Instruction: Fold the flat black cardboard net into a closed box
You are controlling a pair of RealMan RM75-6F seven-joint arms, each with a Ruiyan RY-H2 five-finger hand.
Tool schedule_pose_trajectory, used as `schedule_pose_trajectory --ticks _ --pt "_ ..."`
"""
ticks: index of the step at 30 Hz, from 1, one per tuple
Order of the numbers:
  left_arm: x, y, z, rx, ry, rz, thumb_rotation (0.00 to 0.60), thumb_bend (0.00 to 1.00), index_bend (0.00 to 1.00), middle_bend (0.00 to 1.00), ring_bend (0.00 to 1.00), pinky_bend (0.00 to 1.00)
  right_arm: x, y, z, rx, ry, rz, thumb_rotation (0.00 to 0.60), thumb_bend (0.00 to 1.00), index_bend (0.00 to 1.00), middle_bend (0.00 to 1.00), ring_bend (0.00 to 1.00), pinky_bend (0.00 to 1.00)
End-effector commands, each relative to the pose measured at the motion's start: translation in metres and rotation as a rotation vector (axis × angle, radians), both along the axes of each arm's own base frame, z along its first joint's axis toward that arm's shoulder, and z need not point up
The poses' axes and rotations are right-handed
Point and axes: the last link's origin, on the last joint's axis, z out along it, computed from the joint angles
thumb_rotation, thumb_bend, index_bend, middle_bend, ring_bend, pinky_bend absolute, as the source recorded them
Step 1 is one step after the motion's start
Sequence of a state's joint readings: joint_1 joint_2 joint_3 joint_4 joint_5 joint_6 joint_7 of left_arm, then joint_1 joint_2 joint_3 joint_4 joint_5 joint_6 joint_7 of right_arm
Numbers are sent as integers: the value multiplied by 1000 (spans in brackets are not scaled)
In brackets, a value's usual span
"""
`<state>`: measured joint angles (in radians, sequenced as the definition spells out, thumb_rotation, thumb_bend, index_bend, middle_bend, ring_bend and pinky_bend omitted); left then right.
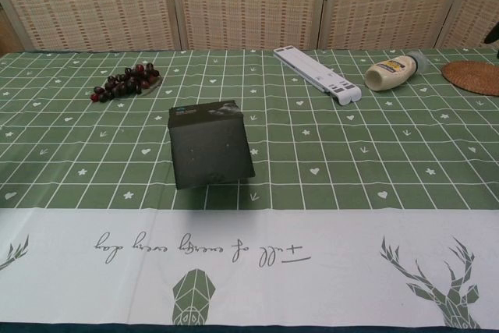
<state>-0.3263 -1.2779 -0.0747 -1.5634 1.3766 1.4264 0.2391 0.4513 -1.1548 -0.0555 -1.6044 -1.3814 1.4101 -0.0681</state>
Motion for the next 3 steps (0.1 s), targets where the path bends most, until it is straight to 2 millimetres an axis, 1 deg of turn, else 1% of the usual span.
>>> schedule_pose_trajectory --ticks 1,3 --pt "-4 -16 5 16 39 15 600 76 124 105 237 409 -29 26 19 -33 -15 -50 600 395 237 331 379 641" --pt "-7 -26 9 22 52 35 600 76 123 105 234 409 -37 36 25 -56 -21 -62 600 396 237 331 379 639"
